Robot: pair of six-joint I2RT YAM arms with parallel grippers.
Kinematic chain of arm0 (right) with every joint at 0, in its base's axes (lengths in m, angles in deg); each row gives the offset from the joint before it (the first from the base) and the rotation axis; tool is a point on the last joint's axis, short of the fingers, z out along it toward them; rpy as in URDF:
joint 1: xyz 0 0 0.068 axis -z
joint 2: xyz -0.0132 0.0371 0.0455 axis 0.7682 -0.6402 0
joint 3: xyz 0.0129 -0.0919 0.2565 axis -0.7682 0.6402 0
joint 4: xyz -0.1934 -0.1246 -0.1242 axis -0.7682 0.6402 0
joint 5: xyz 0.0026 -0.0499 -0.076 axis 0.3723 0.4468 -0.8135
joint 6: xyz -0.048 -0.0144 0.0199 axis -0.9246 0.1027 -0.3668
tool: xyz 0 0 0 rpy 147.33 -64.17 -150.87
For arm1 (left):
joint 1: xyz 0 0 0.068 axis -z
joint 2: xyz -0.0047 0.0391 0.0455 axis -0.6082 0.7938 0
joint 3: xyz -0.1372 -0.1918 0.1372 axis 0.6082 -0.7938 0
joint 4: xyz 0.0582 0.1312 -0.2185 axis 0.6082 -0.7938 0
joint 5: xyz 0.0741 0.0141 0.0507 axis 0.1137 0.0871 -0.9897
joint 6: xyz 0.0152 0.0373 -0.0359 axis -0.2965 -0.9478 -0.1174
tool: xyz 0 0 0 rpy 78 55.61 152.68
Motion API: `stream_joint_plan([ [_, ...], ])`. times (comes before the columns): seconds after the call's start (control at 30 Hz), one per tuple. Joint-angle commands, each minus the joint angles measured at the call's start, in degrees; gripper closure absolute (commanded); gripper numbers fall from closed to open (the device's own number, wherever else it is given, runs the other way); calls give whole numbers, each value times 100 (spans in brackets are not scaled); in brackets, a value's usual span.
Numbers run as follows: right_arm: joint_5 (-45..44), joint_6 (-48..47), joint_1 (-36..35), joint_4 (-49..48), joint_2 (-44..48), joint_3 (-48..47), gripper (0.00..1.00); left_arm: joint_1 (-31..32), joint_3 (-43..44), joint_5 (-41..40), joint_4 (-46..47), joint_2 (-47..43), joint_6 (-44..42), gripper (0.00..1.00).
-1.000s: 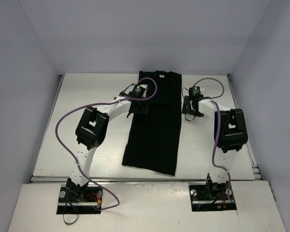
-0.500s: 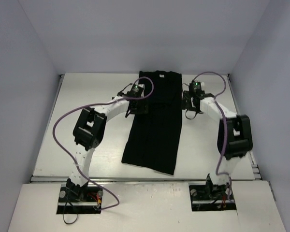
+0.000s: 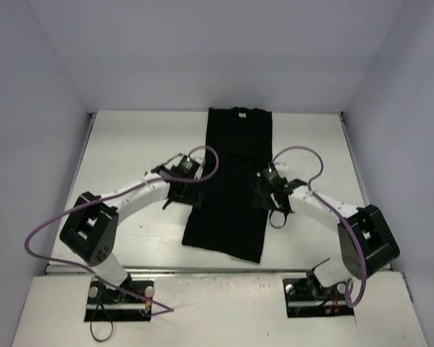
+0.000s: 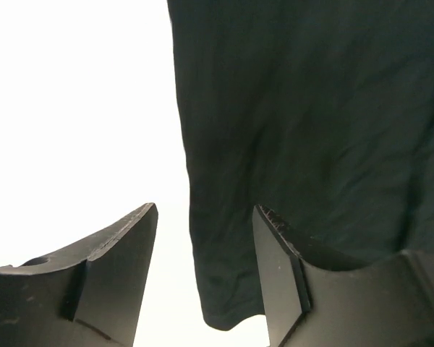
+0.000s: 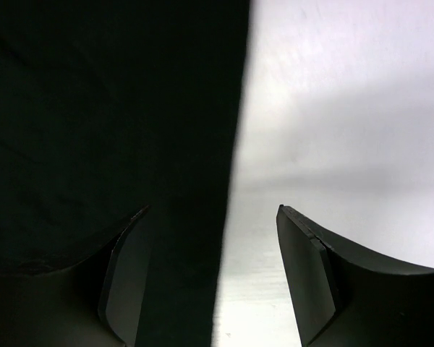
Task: Fold and stack the t-shirts
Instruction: Rotate the tshirt 90 degrees
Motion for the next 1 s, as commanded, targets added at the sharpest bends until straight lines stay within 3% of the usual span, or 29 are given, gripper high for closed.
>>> stream_joint_plan([
  [0.0, -568, 551, -37, 15, 229, 255, 35, 94, -355, -205, 74, -147, 156, 48],
  [0.3, -1058, 62, 291, 7, -600, 77, 35, 94, -325, -176, 173, 18, 281, 48],
  [0.6, -1029, -813, 923, -22, -1371, -969, 36, 102, -442, -57, 197, -169, 530, 48],
  [0.77, -660, -789, 888, 13, -863, -1151, 36, 210, -624, 47, 229, -355, 747, 48],
  [0.97, -245, -499, 859, 275, 421, -577, 36, 467, -673, 168, 249, -612, 1066, 49],
])
